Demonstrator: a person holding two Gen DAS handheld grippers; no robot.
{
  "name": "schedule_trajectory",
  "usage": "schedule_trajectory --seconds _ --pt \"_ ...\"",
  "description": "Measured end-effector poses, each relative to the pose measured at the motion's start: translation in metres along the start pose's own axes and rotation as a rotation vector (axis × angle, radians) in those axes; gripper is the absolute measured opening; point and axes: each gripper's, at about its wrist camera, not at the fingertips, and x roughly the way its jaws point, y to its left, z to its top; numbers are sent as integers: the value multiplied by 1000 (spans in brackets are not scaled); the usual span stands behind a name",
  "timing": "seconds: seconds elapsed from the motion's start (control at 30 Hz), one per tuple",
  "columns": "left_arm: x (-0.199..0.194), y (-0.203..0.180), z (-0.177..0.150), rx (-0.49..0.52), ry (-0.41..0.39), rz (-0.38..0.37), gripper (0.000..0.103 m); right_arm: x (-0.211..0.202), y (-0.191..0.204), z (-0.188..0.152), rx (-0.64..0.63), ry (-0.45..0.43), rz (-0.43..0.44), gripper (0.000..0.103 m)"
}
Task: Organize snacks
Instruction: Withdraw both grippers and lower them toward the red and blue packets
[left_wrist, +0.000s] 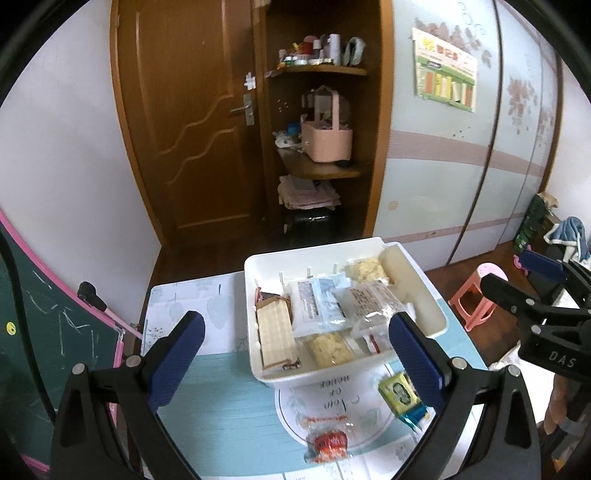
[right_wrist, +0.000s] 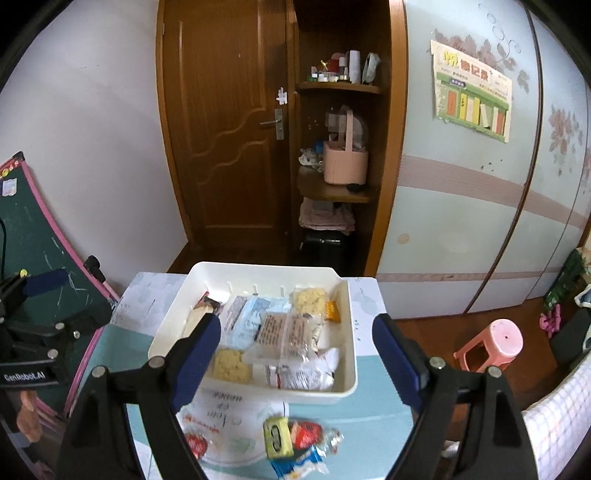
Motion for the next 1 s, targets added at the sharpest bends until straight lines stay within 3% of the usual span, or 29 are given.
schedule_trajectory --seconds 0.37,0.63,1.0 --pt "-35 -24 -44 42 -21 -45 100 -28 -1 -56 -33 31 -34 85" --pt "4 -28 -96 14 53 -55 100 0 -23 -101 96 124 10 83" --pt "80 -19 -166 -102 209 -33 100 50 -39 -162 237 265 -11 83"
